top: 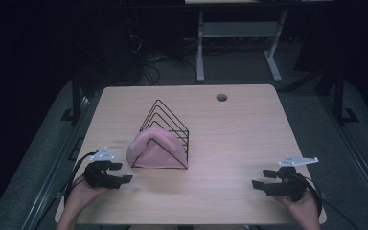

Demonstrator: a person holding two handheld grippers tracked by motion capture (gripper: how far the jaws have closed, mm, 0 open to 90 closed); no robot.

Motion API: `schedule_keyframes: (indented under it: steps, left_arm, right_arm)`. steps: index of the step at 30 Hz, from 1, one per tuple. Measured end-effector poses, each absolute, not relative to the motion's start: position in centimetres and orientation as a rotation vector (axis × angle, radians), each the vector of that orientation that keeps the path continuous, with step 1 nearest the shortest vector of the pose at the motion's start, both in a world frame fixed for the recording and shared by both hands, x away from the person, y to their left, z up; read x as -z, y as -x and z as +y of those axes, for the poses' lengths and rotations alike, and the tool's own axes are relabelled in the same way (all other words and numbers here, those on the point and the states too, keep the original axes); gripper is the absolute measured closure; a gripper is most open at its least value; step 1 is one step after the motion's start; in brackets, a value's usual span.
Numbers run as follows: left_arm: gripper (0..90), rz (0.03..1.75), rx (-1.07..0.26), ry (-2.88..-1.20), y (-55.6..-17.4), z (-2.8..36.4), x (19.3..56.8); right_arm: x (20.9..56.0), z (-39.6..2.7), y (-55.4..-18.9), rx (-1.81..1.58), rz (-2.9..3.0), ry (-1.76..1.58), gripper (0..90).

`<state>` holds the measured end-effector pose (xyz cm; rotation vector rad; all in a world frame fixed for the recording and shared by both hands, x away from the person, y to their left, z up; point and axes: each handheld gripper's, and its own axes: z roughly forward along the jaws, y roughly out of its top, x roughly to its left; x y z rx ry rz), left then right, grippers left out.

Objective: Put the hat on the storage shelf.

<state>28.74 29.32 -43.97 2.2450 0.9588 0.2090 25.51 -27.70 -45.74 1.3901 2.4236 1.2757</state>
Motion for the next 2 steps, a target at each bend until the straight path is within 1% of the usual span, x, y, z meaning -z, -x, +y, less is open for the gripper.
schedule_keyframes:
  steps: [2]
  left_arm:
    - [29.6, 0.958, -0.208, -2.253, -28.56, 29.23, 44.29]
  right_arm:
    - [45.54, -27.63, -24.79, -1.279, 2.414, -1.348, 25.3]
